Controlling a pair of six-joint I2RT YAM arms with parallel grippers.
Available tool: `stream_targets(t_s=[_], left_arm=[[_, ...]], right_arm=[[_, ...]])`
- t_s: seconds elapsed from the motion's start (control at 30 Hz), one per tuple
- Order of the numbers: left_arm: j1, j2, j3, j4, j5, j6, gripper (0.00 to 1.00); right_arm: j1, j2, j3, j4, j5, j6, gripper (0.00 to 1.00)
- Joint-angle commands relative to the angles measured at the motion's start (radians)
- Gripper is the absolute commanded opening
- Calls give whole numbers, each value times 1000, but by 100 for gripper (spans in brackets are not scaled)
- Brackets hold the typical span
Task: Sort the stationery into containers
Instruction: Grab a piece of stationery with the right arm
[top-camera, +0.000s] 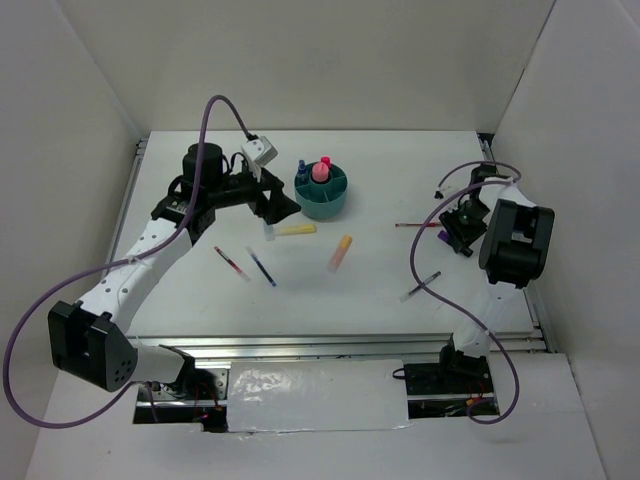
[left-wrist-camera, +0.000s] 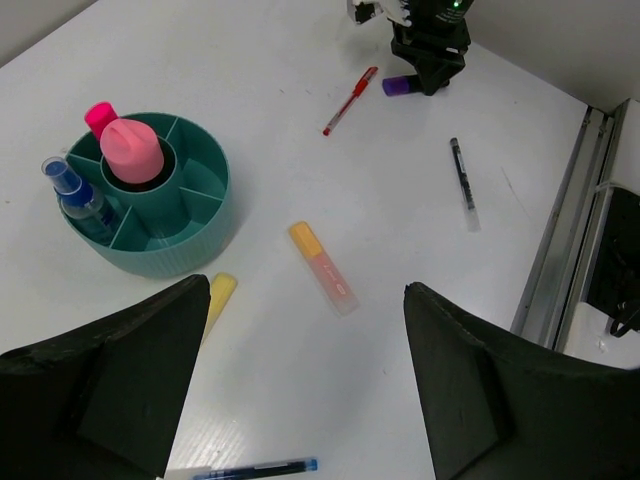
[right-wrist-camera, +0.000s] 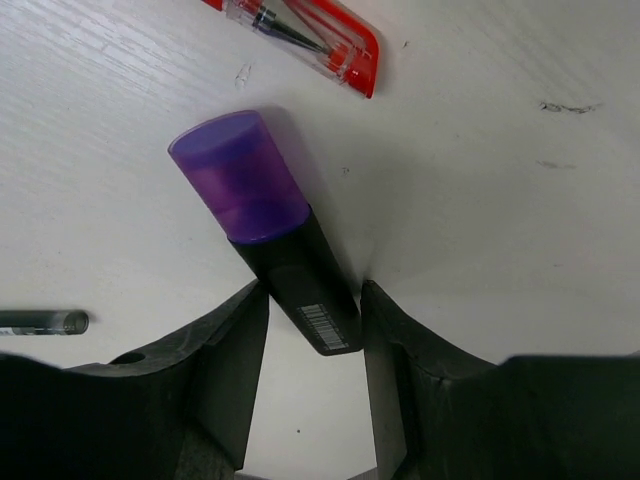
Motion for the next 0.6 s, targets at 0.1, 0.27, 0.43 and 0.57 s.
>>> stream_targets(t_s=[0.1,0.27,0.43,0.57], left_arm=[[9,16,-6,74,41,-45,90],[9,12,-18,100,46,-93,89],[6,-5,-18,126,-52,-218,89],[5,-10,23,85,-97,-292,90]], right_arm=[[10,58,72,-90,25,-33,40],[12,21,61,-118,7,-39,14],[38,-132,76,-211,-123,-44,4],[114,-317,147,-285,-246,25,0]])
